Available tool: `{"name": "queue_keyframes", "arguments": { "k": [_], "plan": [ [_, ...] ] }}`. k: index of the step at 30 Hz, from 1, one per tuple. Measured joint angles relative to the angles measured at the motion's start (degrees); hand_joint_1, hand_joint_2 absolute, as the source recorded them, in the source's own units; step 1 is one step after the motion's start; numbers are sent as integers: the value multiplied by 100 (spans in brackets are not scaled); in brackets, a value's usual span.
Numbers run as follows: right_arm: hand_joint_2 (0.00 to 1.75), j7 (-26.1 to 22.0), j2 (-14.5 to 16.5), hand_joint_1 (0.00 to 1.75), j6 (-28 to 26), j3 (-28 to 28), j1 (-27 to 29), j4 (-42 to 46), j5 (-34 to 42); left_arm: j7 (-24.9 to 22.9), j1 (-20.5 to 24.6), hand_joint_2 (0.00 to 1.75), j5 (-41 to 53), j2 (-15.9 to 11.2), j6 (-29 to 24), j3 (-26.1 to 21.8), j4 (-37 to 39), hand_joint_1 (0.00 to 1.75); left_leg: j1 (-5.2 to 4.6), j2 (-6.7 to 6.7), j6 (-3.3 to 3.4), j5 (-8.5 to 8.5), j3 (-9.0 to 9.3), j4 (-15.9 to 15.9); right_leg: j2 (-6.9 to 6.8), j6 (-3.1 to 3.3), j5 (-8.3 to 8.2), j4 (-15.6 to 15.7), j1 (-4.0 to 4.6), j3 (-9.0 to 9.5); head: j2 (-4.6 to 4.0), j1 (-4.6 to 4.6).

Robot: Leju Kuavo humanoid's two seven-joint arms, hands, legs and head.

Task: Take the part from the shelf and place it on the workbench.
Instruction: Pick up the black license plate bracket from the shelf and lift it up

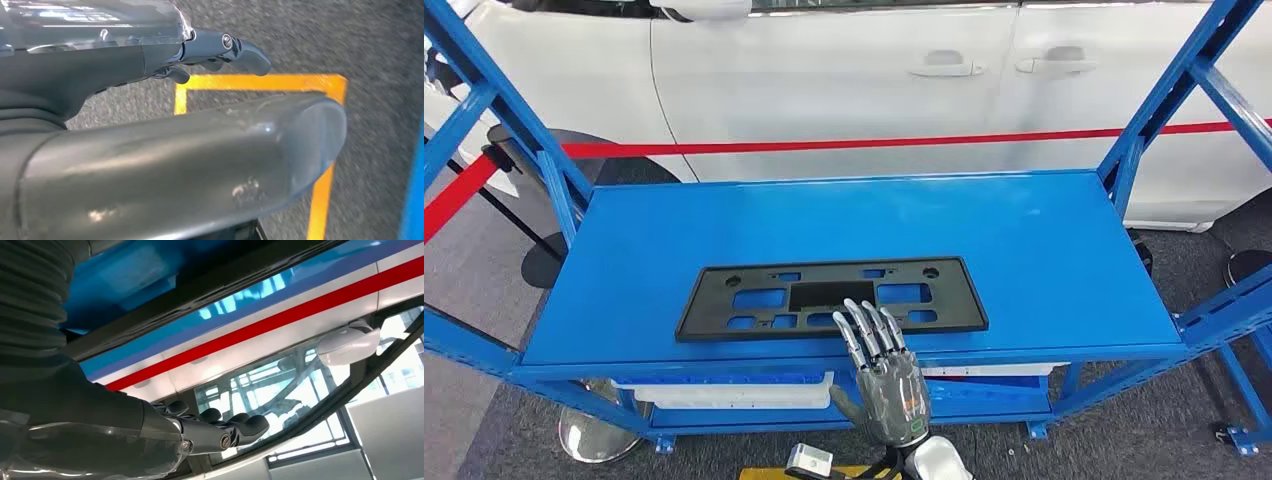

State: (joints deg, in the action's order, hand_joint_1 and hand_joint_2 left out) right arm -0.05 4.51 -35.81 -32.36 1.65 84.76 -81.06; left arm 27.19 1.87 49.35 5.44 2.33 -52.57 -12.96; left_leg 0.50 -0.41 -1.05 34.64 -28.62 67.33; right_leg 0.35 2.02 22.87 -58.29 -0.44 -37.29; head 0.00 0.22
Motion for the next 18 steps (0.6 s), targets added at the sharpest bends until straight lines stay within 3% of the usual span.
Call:
{"name": "queue_keyframes", "arguments": {
  "k": [3,4,5,7,9,12,14,15,18],
  "plan": [
    [175,-3,20,0,30,33,-26,-58,5,1,-7,0,28,2,4,0,0,0,12,1,-34,372,-405,500,4,16,67,-3,10,57,0,1],
    [175,-3,27,0,38,50,-39,-89,7,3,-11,0,41,1,7,0,0,0,14,1,-43,393,-515,547,9,17,101,-10,12,89,0,1],
    [175,-3,34,0,48,64,-56,-123,8,5,-13,0,55,0,11,0,0,0,14,1,-43,255,-538,405,14,12,134,-18,13,126,0,0],
    [175,-3,60,0,74,88,-101,-195,8,9,-14,0,79,-3,23,0,0,0,13,4,-19,-302,-382,-286,21,-13,193,-32,13,202,0,1],
    [175,-2,85,0,117,109,-165,-274,9,16,-4,0,108,-5,37,1,0,0,-10,9,33,-581,-266,-818,25,-62,216,-44,23,227,0,3],
    [175,3,116,0,172,146,-265,-411,10,26,-6,0,156,-2,43,7,0,0,-24,10,138,-678,-274,-912,27,-163,218,-39,43,218,0,6],
    [175,16,137,0,211,182,-348,-507,3,27,-9,0,189,2,46,16,0,0,4,20,207,-762,-245,-961,14,-230,318,-142,40,189,0,16],
    [175,29,144,0,233,197,-394,-556,-10,27,-2,0,204,4,49,22,0,0,19,26,238,-787,-235,-984,6,-260,450,-329,33,108,0,26],
    [175,80,157,0,312,223,-492,-746,-76,29,12,0,258,1,55,42,0,0,15,32,266,-795,-247,-986,-5,-318,922,-1272,-1,-320,0,47]
  ]
}}
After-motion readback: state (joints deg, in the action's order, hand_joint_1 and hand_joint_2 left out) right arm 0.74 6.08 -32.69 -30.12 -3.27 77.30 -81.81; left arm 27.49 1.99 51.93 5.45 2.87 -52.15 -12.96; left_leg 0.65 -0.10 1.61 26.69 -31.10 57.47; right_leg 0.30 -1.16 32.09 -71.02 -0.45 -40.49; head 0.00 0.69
